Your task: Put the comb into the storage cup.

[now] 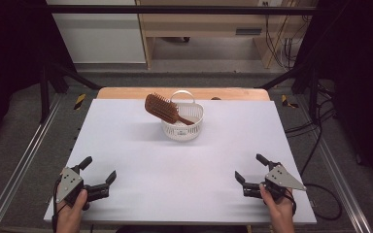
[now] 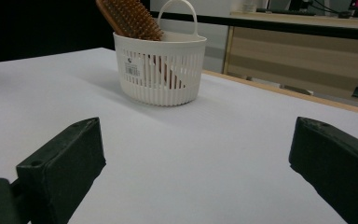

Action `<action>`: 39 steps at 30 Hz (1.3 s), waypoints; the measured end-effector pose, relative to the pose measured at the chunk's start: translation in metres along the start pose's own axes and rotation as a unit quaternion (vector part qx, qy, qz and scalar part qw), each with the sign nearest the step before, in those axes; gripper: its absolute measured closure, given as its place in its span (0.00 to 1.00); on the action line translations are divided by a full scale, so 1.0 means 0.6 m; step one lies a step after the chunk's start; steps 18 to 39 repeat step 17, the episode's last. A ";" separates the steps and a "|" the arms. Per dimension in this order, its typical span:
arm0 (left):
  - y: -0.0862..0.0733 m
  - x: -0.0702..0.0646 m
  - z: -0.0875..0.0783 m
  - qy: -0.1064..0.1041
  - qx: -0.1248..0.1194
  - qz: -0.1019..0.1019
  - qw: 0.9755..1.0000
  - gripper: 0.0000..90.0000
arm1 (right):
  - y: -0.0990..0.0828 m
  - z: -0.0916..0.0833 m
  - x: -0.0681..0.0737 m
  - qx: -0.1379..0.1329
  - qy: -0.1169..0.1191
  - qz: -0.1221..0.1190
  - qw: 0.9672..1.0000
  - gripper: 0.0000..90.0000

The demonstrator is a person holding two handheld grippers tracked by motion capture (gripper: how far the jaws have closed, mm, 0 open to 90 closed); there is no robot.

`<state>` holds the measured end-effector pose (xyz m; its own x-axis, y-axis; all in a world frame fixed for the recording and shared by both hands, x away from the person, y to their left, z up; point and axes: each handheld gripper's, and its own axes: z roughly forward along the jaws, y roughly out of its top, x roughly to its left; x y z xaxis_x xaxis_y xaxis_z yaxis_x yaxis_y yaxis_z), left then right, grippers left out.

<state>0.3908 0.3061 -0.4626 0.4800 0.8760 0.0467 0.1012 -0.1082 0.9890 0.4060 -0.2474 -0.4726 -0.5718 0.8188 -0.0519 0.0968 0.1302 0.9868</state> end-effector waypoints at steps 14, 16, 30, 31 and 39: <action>-0.002 -0.009 -0.020 -0.002 -0.032 -0.021 0.999 0.02 | -0.007 0.000 -0.003 0.001 0.007 0.012 1.000 0.03; -0.001 -0.008 -0.019 0.001 -0.031 -0.014 0.999 0.02 | -0.008 0.000 -0.006 -0.003 0.003 0.020 1.000 0.03; 0.000 -0.007 -0.019 0.002 -0.033 -0.017 0.999 0.02 | -0.008 0.000 -0.008 -0.007 -0.001 0.022 1.000 0.03; 0.000 -0.007 -0.019 0.002 -0.033 -0.017 0.999 0.02 | -0.008 0.000 -0.008 -0.007 -0.001 0.022 1.000 0.03; 0.000 -0.007 -0.019 0.002 -0.033 -0.017 0.999 0.02 | -0.008 0.000 -0.008 -0.007 -0.001 0.022 1.000 0.03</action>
